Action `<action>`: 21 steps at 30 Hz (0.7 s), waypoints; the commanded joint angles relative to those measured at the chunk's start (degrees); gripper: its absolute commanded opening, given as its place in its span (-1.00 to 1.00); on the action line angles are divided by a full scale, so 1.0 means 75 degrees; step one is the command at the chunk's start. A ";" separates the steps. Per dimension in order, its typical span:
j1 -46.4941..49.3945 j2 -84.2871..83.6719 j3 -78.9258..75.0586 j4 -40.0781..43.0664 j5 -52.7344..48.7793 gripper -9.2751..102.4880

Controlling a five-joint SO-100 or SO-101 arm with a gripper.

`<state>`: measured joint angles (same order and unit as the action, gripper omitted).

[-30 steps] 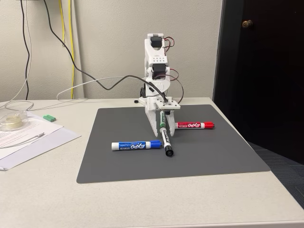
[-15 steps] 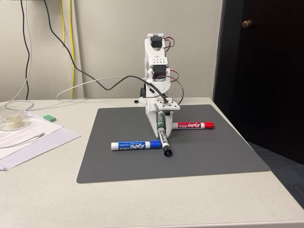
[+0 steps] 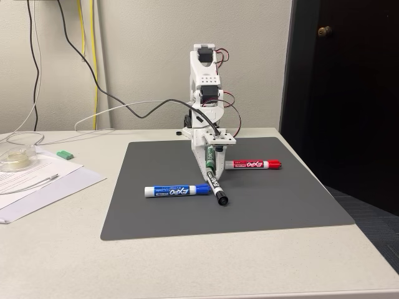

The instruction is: Pick up the black marker.

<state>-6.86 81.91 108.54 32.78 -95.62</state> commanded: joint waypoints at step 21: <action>-0.0117 0.1031 -0.0738 0.0563 0.2977 -0.83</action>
<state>-7.03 85.61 106.52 36.39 -77.70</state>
